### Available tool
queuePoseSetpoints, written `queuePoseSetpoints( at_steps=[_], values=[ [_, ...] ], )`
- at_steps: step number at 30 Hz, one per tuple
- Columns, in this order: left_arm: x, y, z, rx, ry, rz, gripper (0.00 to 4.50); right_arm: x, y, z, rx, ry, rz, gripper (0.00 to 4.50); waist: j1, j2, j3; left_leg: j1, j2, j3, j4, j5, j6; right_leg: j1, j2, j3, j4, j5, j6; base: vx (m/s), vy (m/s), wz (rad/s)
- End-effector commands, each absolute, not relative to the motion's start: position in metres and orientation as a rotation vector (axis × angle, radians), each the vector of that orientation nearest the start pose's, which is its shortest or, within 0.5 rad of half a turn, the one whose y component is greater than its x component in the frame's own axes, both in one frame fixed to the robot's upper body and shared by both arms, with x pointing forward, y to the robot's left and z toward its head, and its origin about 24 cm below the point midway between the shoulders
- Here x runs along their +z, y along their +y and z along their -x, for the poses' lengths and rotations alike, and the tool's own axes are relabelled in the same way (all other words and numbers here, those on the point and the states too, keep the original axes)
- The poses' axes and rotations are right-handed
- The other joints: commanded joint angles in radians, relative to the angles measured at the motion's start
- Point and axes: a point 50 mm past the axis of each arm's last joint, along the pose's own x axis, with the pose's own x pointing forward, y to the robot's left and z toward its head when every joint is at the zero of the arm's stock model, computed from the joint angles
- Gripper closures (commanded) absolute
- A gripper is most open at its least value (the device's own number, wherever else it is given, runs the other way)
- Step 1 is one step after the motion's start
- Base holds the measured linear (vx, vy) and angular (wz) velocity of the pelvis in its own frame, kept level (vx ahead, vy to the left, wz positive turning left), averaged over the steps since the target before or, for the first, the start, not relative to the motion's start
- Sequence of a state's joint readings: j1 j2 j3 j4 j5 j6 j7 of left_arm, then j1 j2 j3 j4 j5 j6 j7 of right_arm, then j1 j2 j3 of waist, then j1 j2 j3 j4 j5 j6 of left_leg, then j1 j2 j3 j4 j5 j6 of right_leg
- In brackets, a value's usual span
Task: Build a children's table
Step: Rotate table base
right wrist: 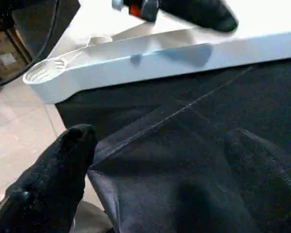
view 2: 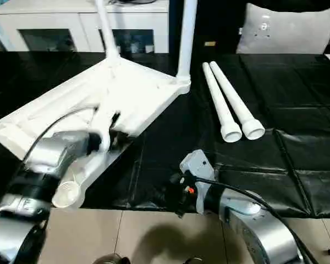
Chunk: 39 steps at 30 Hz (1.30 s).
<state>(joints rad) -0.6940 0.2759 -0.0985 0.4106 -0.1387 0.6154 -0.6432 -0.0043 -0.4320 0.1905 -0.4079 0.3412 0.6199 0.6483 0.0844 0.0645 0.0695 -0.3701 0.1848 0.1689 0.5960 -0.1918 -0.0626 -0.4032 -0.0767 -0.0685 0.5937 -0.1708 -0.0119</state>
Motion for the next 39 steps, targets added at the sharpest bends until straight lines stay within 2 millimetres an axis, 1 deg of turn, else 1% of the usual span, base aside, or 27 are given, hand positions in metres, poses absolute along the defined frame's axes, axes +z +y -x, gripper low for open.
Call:
queuePoseSetpoints(
  at_steps=[1,2,3,4,6,7,8,11,12,13,14,16,18,19,21,24,25,26,28,29,30,31,32,33,35,37,39],
  values=[
    [0.106,0.139,-0.347,-0.787,0.375,-0.248,2.23,0.072,-0.132,-0.219,0.920,0.339,0.060,0.00,0.000,-0.007,-0.069,-0.005,0.032,-0.021,-0.074,-0.165,0.044,0.060,-0.060,0.040,-0.075,-0.252,-0.147,0.000,0.000,0.00],
    [0.105,0.142,-0.344,-0.801,0.375,-0.282,2.23,0.072,-0.132,-0.219,0.920,0.340,0.061,0.00,-0.005,-0.004,-0.069,-0.004,0.033,-0.020,-0.075,-0.168,0.043,0.057,-0.061,0.041,-0.073,-0.249,-0.144,0.000,0.000,0.00],
    [0.101,0.149,-0.340,-0.815,0.406,-0.338,2.23,0.071,-0.131,-0.219,0.921,0.340,0.065,0.00,-0.008,-0.002,-0.068,0.002,0.032,-0.016,-0.073,-0.175,0.041,0.052,-0.059,0.042,-0.076,-0.257,-0.148,0.000,0.000,0.00],
    [0.100,0.152,-0.339,-0.818,0.422,-0.355,2.23,0.072,-0.131,-0.220,0.922,0.339,0.065,0.00,-0.009,-0.001,-0.070,0.004,0.033,-0.015,-0.071,-0.169,0.040,0.052,-0.061,0.044,-0.073,-0.247,-0.152,0.000,0.000,0.00],
    [0.098,0.158,-0.336,-0.820,0.436,-0.401,2.23,0.072,-0.130,-0.220,0.921,0.337,0.066,0.00,-0.011,0.003,-0.068,0.003,0.033,-0.014,-0.073,-0.173,0.034,0.052,-0.059,0.044,-0.072,-0.249,-0.159,0.000,0.000,0.00],
    [0.097,0.166,-0.331,-0.835,0.454,-0.448,2.23,0.072,-0.130,-0.221,0.921,0.335,0.068,0.00,-0.012,-0.001,-0.067,0.003,0.034,-0.015,-0.075,-0.178,0.032,0.052,-0.060,0.044,-0.072,-0.258,-0.159,0.000,0.000,0.00],
    [0.097,0.166,-0.331,-0.835,0.454,-0.448,2.23,0.072,-0.130,-0.221,0.921,0.335,0.068,0.00,-0.012,0.004,-0.067,0.004,0.034,-0.015,-0.076,-0.187,0.027,0.051,-0.060,0.044,-0.072,-0.272,-0.158,0.000,0.000,0.00],
    [0.104,0.184,-0.322,-0.849,0.453,-0.513,2.23,0.072,-0.131,-0.222,0.911,0.335,0.080,0.00,-0.013,0.004,-0.066,0.007,0.036,-0.016,-0.079,-0.206,0.018,0.049,-0.060,0.045,-0.072,-0.281,-0.160,0.000,0.000,0.00],
    [0.108,0.195,-0.317,-0.857,0.464,-0.570,2.23,0.072,-0.132,-0.224,0.893,0.331,0.089,0.00,-0.013,0.005,-0.065,0.007,0.035,-0.016,-0.080,-0.210,0.016,0.048,-0.060,0.045,-0.073,-0.283,-0.158,0.000,0.000,0.00],
    [0.109,0.200,-0.315,-0.858,0.477,-0.594,2.23,0.072,-0.133,-0.225,0.882,0.330,0.091,0.00,-0.014,0.000,-0.064,0.006,0.036,-0.016,-0.081,-0.211,0.015,0.049,-0.060,0.046,-0.071,-0.283,-0.157,0.000,0.000,0.00],
    [0.112,0.210,-0.311,-0.856,0.504,-0.655,2.23,0.071,-0.134,-0.228,0.858,0.326,0.093,0.00,-0.017,0.003,-0.062,0.006,0.036,-0.017,-0.084,-0.217,0.011,0.047,-0.059,0.046,-0.070,-0.288,-0.157,0.000,0.000,0.00],
    [0.115,0.218,-0.308,-0.856,0.527,-0.691,2.23,0.071,-0.134,-0.230,0.843,0.322,0.099,0.00,-0.024,0.006,-0.060,0.010,0.033,-0.016,-0.084,-0.238,0.004,0.045,-0.057,0.045,-0.071,-0.310,-0.154,0.000,0.000,0.00],
    [0.123,0.236,-0.306,-0.809,0.577,-0.737,2.23,0.071,-0.134,-0.235,0.811,0.316,0.109,0.00,-0.027,0.009,-0.061,0.011,0.034,-0.017,-0.084,-0.243,0.000,0.043,-0.060,0.047,-0.071,-0.319,-0.157,0.000,0.000,0.00],
    [0.123,0.236,-0.306,-0.809,0.577,-0.737,2.23,0.071,-0.134,-0.235,0.811,0.316,0.109,0.00,-0.028,0.007,-0.060,0.011,0.033,-0.016,-0.084,-0.242,-0.006,0.043,-0.058,0.047,-0.069,-0.313,-0.158,0.000,0.000,0.00],
    [0.128,0.247,-0.308,-0.736,0.587,-0.756,2.23,0.071,-0.134,-0.238,0.790,0.312,0.114,0.00,-0.028,0.011,-0.061,0.014,0.033,-0.014,-0.083,-0.243,-0.010,0.042,-0.058,0.048,-0.067,-0.294,-0.166,0.000,0.000,0.00],
    [0.128,0.265,-0.319,-0.559,0.622,-0.819,2.23,0.070,-0.130,-0.247,0.740,0.292,0.127,0.00,-0.029,0.010,-0.063,0.013,0.031,-0.015,-0.082,-0.234,-0.013,0.044,-0.056,0.047,-0.065,-0.272,-0.169,0.000,0.000,0.00],
    [0.126,0.268,-0.322,-0.513,0.628,-0.829,2.23,0.070,-0.127,-0.250,0.730,0.287,0.132,0.00,-0.032,0.012,-0.066,0.012,0.026,-0.014,-0.078,-0.229,-0.016,0.043,-0.053,0.045,-0.063,-0.263,-0.169,0.000,0.000,0.00],
    [0.124,0.272,-0.326,-0.459,0.636,-0.843,2.23,0.071,-0.121,-0.255,0.723,0.276,0.140,0.00,-0.031,0.014,-0.070,0.012,0.025,-0.016,-0.078,-0.220,-0.020,0.050,-0.056,0.045,-0.062,-0.257,-0.167,0.000,0.000,0.00],
    [0.123,0.274,-0.327,-0.442,0.642,-0.851,2.23,0.071,-0.117,-0.257,0.725,0.271,0.142,0.00,-0.032,0.012,-0.071,0.011,0.027,-0.017,-0.077,-0.209,-0.022,0.050,-0.058,0.046,-0.061,-0.243,-0.170,0.000,0.000,0.00],
    [0.119,0.277,-0.329,-0.403,0.660,-0.905,2.23,0.071,-0.110,-0.263,0.719,0.264,0.148,0.00,-0.032,0.016,-0.073,0.012,0.028,-0.017,-0.076,-0.199,-0.023,0.049,-0.058,0.046,-0.059,-0.220,-0.177,0.000,0.000,0.00],
    [0.116,0.279,-0.332,-0.383,0.667,-0.933,2.23,0.070,-0.102,-0.269,0.718,0.256,0.152,0.00,-0.035,0.015,-0.072,0.011,0.028,-0.017,-0.076,-0.199,-0.022,0.049,-0.056,0.046,-0.059,-0.212,-0.180,0.000,0.000,0.00],
    [0.112,0.279,-0.333,-0.380,0.671,-0.931,2.23,0.070,-0.097,-0.274,0.720,0.253,0.154,0.00,-0.038,0.019,-0.074,0.011,0.025,-0.016,-0.075,-0.202,-0.025,0.049,-0.056,0.045,-0.058,-0.203,-0.187,0.000,0.000,0.00],
    [0.112,0.279,-0.333,-0.380,0.671,-0.931,2.23,0.070,-0.097,-0.274,0.720,0.253,0.154,0.00,-0.039,0.019,-0.077,0.010,0.024,-0.017,-0.073,-0.200,-0.026,0.050,-0.057,0.045,-0.055,-0.192,-0.192,0.000,0.000,0.00],
    [0.107,0.275,-0.335,-0.409,0.675,-0.935,2.23,0.068,-0.090,-0.281,0.718,0.255,0.165,0.00,-0.038,0.019,-0.080,0.009,0.027,-0.017,-0.071,-0.174,-0.025,0.052,-0.060,0.046,-0.050,-0.143,-0.207,0.000,0.000,0.00],
    [0.099,0.267,-0.337,-0.451,0.679,-0.925,2.23,0.063,-0.084,-0.291,0.696,0.271,0.179,0.00,-0.038,0.021,-0.082,0.011,0.028,-0.017,-0.070,-0.170,-0.028,0.053,-0.059,0.046,-0.046,-0.110,-0.224,0.000,0.000,0.00],
    [0.088,0.260,-0.337,-0.507,0.709,-0.895,2.23,0.057,-0.079,-0.304,0.665,0.293,0.187,0.00,-0.039,0.022,-0.082,0.012,0.026,-0.014,-0.068,-0.172,-0.029,0.051,-0.061,0.046,-0.045,-0.095,-0.243,0.000,0.000,0.00],
    [0.081,0.255,-0.334,-0.571,0.742,-0.909,2.23,0.053,-0.076,-0.311,0.651,0.303,0.190,0.00,-0.037,0.022,-0.081,0.011,0.029,-0.015,-0.069,-0.181,-0.033,0.053,-0.064,0.047,-0.046,-0.097,-0.247,0.000,0.000,0.00]
  ],
)
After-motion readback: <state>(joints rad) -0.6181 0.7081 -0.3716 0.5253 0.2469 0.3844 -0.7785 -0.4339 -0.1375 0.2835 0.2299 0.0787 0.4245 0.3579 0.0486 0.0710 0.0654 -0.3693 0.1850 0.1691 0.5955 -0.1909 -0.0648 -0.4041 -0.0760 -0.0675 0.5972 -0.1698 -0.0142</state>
